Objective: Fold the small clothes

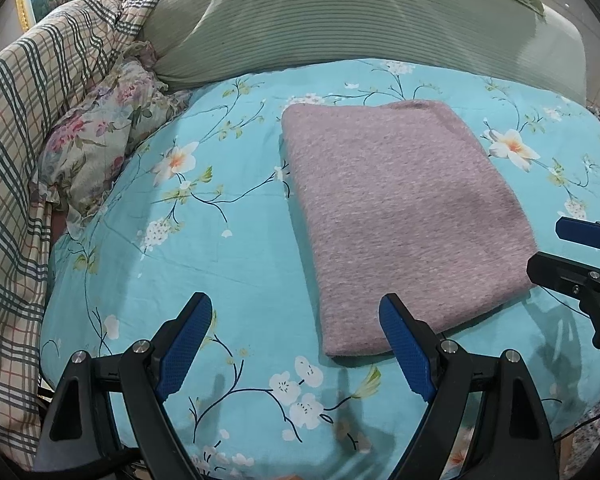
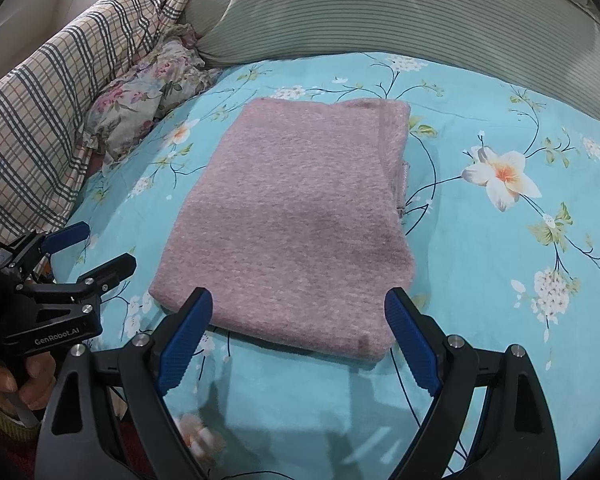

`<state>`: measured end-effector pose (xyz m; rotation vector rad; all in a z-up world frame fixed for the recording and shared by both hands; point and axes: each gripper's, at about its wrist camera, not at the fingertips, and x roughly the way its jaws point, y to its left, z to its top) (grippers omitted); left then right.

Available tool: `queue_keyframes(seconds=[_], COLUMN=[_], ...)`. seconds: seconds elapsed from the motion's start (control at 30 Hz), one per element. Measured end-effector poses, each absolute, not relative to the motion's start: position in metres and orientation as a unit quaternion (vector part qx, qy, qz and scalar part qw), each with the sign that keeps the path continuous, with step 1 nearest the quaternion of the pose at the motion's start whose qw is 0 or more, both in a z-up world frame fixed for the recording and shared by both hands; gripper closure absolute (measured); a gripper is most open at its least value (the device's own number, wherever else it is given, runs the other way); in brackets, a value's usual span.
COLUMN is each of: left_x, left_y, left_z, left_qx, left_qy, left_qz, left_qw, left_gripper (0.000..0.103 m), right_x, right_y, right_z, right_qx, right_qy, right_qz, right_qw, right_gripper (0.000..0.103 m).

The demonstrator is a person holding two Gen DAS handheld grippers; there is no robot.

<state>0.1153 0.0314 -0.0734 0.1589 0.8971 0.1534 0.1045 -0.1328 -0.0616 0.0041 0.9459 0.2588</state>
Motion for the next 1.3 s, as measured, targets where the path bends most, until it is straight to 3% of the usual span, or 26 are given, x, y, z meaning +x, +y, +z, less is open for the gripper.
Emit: queue_keyframes(seconds=[1.3], left_x=[0.089], left_y=[0.024], left_z=[-0.059], left_qx=[0.057], left_qy=[0.413], left_qz=[0.07], left_qw=[0.906], left_gripper=[0.016], right_x=[0.085], right_y=[-0.132], right_z=[-0.053], right_qx=[-0.004], right_qy=[0.445], right_qz=[0.131], right_qw=[0.886], right_gripper=[0.015])
